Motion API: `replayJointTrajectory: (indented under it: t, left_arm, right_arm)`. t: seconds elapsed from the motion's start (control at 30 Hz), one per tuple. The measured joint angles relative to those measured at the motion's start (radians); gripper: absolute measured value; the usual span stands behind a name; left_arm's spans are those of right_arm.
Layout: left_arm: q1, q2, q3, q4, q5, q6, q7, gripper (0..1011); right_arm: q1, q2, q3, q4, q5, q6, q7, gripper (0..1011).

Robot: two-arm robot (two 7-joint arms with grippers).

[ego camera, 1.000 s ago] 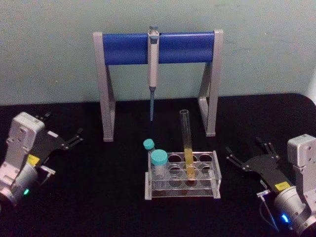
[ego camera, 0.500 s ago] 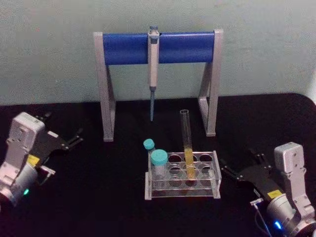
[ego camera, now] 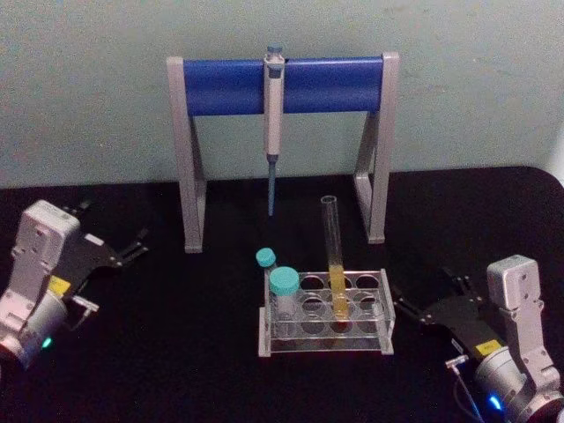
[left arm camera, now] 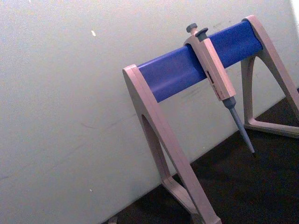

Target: Pick up the test tube from the test tube rack, shake it, then place it back into the test tube rack.

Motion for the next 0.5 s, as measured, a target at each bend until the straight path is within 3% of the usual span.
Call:
replayJointTrajectory:
  t: [0.5]
  left_arm:
    - [0.000, 0.000, 0.000, 0.000, 0.000, 0.000, 0.000, 1010]
  right_arm:
    - [-0.001, 0.001, -0.001, -0.002, 0.001, 0.000, -0.001, 1000]
